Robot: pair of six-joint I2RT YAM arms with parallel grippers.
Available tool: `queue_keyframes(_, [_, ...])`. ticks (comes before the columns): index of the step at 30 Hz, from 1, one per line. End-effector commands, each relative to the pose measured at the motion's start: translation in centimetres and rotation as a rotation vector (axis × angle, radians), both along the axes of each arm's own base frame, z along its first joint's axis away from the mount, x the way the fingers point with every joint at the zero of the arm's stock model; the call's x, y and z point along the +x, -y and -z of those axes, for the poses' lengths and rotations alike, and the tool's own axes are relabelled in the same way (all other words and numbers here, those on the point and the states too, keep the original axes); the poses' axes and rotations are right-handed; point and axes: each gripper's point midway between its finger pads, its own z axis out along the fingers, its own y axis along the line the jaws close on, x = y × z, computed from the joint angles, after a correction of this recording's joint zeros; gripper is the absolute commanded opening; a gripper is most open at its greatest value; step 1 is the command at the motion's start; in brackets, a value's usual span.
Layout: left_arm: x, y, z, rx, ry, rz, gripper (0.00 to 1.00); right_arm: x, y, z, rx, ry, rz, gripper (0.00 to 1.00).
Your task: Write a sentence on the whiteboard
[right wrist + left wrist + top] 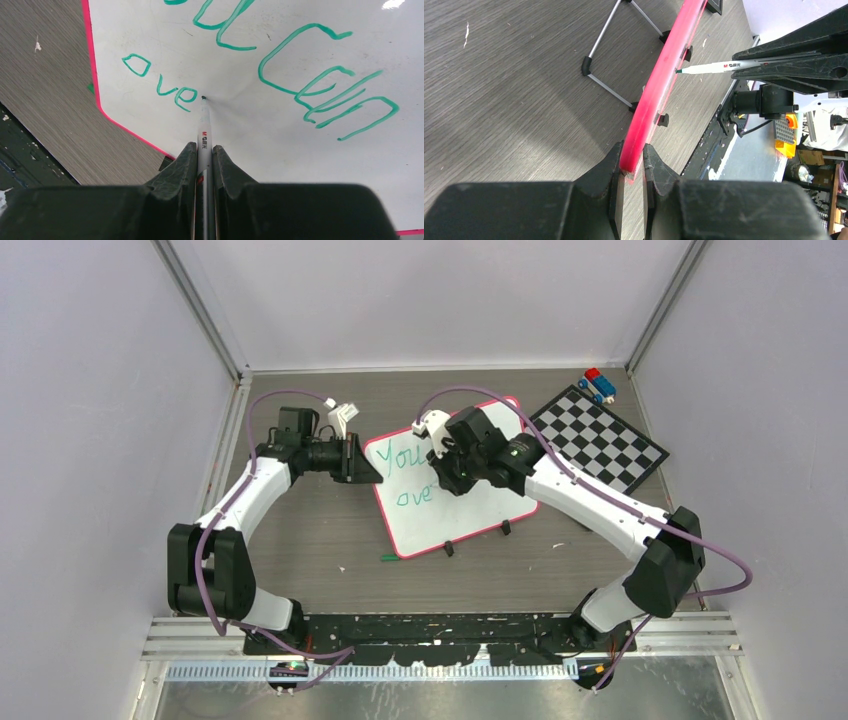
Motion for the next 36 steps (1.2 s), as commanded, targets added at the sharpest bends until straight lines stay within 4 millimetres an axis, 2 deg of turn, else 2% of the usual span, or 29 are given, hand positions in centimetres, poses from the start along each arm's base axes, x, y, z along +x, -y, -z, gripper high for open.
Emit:
queue_keyframes(1, [1.1,-0.5,-0.7,0.041,0.061,-0.030,0.00,1.0,0.3,-0.3,0.009,0.045,0.020,0.00])
queue_keyframes(8, [1.3,-0.5,-0.6,0.041,0.058,-0.031,0.00,0.2,1.6,0.8,-0.013,0.027,0.034,0.00])
queue_keyframes(13, [1.2,-0.5,-0.6,0.043,0.058,-0.032,0.00,-0.7,1.5,1.7,-0.005,-0.015,0.024,0.00])
queue_keyframes(22, [1.2,-0.6,-0.5,0.047,0.056,-0.033,0.00,0.6,0.5,0.2,0.020,0.017,0.027,0.00])
queue_keyframes(36, [1.3,-0.6,-0.4,0.050,0.052,-0.034,0.00,2.0,1.1,-0.9,0.050,0.020,0.057,0.00])
